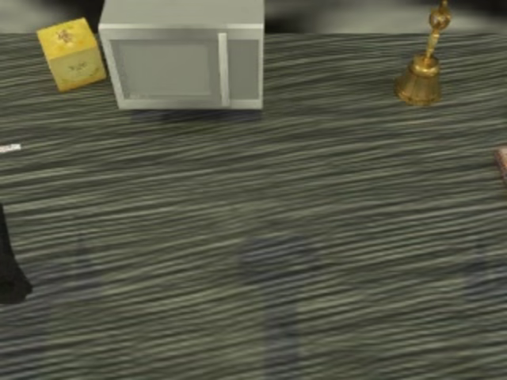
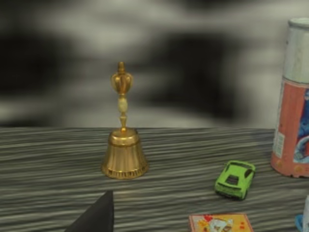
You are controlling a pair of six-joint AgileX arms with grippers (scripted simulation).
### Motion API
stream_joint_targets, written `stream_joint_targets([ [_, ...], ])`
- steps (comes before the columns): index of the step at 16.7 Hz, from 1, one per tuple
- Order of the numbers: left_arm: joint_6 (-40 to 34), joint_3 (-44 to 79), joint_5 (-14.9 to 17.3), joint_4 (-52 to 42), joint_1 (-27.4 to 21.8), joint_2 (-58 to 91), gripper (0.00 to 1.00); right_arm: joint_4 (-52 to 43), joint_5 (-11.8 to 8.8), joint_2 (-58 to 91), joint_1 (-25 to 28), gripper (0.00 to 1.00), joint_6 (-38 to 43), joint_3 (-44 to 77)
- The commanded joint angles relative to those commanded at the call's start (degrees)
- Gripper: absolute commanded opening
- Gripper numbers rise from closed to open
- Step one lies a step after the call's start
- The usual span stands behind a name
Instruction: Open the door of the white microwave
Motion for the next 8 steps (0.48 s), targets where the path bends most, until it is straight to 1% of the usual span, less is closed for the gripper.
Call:
stream_joint_targets([
  [4, -0.4, 1.64, -0.42, -0.85, -0.68, 1.73, 1.0, 0.0, 0.0, 0.0, 0.0, 1.0, 0.0, 0.0],
  [8, -2.99, 11.66, -2.81, -5.22, -4.33, 12.56, 1.0, 0.0, 0.0, 0.0, 0.0, 1.0, 0.0, 0.0],
])
